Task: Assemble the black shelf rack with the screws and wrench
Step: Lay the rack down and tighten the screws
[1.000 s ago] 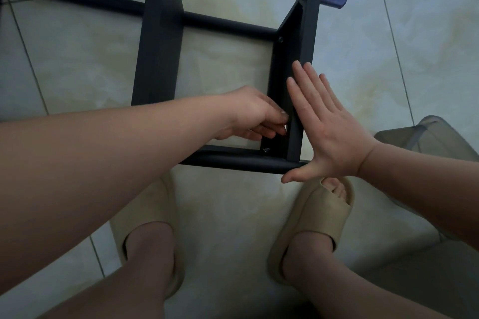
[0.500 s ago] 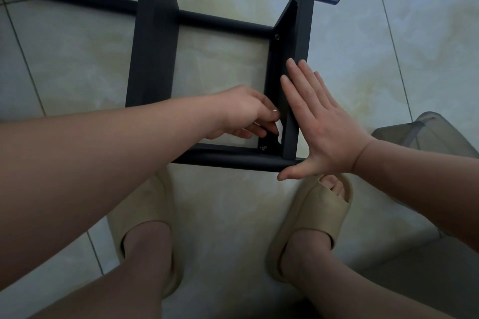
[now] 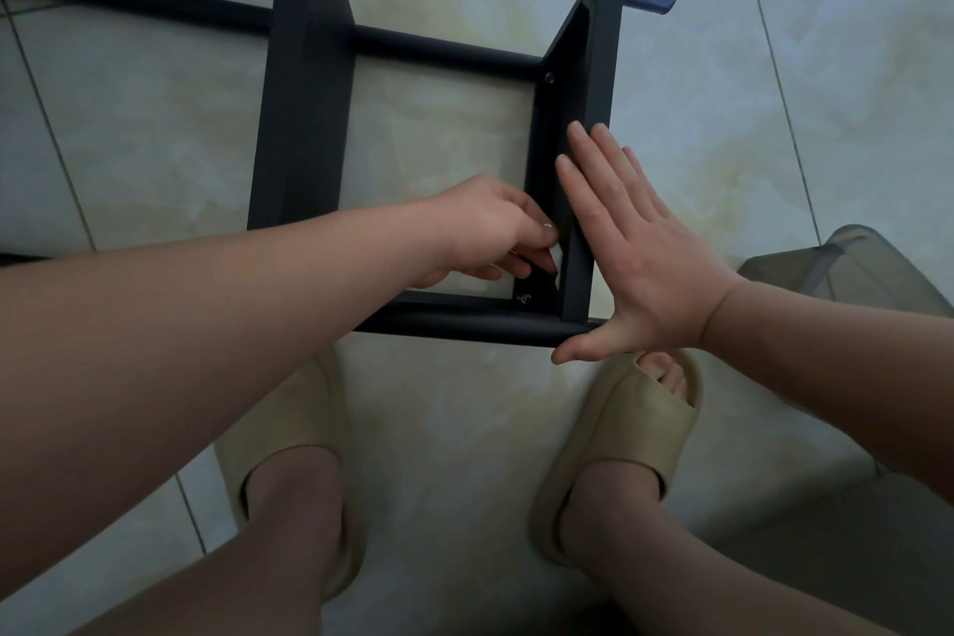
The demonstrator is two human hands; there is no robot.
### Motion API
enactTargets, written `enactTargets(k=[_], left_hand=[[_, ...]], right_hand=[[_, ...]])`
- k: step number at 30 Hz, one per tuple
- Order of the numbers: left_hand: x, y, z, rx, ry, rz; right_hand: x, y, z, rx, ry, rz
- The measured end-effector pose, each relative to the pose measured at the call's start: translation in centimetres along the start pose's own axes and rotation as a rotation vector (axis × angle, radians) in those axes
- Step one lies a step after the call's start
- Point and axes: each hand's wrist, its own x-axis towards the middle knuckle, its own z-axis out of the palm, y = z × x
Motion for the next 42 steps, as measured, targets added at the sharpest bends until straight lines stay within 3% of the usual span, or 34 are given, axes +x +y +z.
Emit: enactTargets(k=[9,18,42], left_hand=[[-0.4,0.4,0.0,0.008,0.002,0.016],[-0.4,0.5,0.1,-0.086,-0.051,-0.081],[-1.2,0.4,-1.9,0.305,-0.174,0.013]], right_hand=[[0.0,0.0,0.0,0.005,0.006,-0.003],[0.0,0.1,0.2,0.011,0.009,-0.012],[0.0,0.1,0.3,0.007,-0.003,-0.001]])
